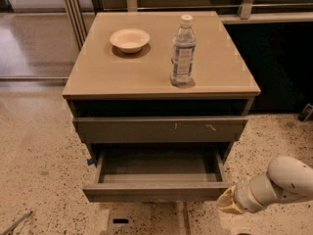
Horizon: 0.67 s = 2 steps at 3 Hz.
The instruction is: Close middle drawer
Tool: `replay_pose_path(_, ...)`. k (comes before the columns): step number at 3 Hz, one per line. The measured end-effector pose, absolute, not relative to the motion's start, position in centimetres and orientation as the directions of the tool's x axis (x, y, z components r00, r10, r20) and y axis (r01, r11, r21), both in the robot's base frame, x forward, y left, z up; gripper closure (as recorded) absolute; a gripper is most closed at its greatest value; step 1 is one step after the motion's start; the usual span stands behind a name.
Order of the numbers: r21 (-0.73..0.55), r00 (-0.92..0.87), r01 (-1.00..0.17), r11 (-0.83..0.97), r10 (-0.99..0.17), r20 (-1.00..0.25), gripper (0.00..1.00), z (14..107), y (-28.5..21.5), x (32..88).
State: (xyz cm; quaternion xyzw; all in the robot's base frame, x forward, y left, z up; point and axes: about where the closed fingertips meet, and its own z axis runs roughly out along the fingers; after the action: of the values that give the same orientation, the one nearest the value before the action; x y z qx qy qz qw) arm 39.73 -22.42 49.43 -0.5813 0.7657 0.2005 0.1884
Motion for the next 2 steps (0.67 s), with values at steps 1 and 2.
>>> replay_pose_path(1,0.135,-0.291,-0.956,0.259,-0.800,-0.525,1.00,44.61,-22.17,40.11)
replay_pose_path(2,0.148,-0.296,-0.955,0.257,-0.796,-0.528,1.00,43.97,-21.95,39.79)
